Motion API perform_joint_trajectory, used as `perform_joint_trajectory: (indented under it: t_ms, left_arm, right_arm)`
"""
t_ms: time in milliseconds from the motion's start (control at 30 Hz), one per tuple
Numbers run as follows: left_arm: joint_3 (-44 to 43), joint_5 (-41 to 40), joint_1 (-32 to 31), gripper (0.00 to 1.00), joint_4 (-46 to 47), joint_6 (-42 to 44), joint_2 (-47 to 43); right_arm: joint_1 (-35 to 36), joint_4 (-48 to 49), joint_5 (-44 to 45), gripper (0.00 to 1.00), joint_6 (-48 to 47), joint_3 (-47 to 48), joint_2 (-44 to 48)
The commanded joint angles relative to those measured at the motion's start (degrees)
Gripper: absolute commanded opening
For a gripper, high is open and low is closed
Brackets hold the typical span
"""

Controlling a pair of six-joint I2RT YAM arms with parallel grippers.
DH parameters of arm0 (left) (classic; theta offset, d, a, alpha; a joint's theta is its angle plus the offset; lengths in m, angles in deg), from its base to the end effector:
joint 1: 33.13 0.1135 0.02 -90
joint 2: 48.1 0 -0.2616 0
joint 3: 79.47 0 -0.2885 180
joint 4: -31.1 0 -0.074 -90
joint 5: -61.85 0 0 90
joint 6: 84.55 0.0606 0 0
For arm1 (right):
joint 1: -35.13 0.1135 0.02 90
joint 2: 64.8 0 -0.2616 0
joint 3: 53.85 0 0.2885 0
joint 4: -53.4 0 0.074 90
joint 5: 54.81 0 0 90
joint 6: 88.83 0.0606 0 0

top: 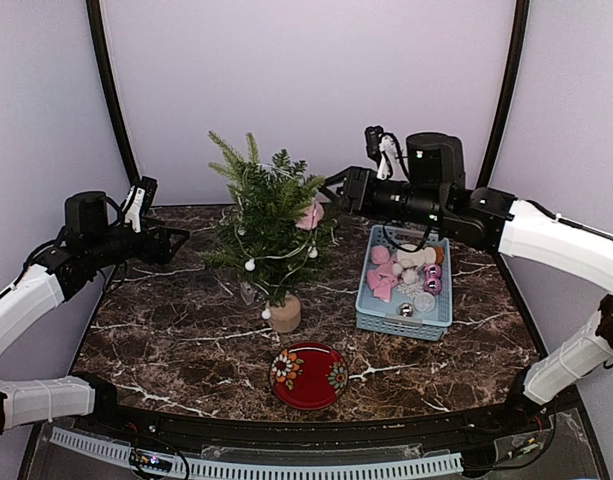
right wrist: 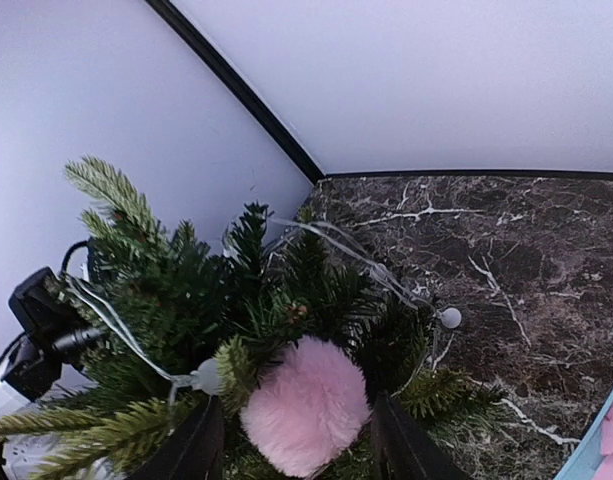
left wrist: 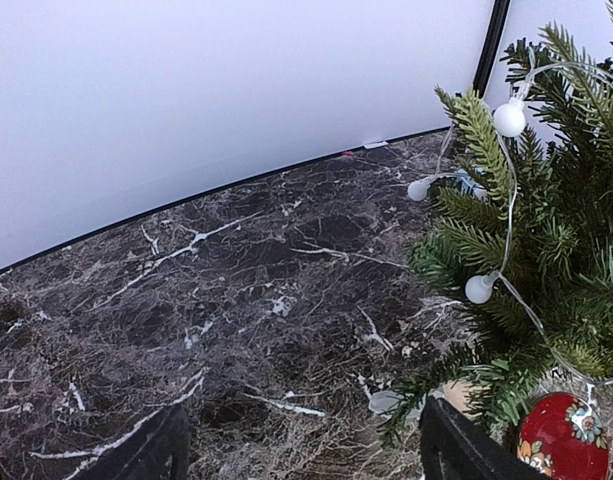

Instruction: Decorate the small christmas tree

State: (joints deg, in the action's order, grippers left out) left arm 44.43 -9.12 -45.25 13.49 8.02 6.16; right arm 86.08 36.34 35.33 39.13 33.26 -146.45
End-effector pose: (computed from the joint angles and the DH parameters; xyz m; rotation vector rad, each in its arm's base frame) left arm 0.2715 -0.0785 0.2994 0.4659 1.7919 -0.4225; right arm 0.2528 0.3114 0.3727 -0.2147 1.9025 1.0919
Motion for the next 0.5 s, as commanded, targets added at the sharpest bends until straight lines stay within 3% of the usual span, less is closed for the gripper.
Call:
perform_joint_trajectory:
  t_ms: [0,100,233,467]
  left_arm:
    - [0.5,-0.8,0.2,0.82,1.1,0.6,-1.3]
    - [0.5,-1.7,0.2,0.82,1.0,0.8,-1.5]
    - [0.7,-3.0,0.2,0.82,1.0,0.9,-1.6]
    - [0.6,-4.7,0.2,0.81,0.9,1.2,-1.3]
  right_arm:
    - [-0.9,-1.9,6.8,0.58,-2.0,-0.4,5.5]
    - [-3.4,-5.9,11.1,0.65,-2.0,-1.4,7.1]
    - [-10.9,-8.5,9.3,0.69,-0.6,-6.2,6.9]
    - [-19.5,-10.0,4.4,0.65,-3.8,-9.1,-1.6]
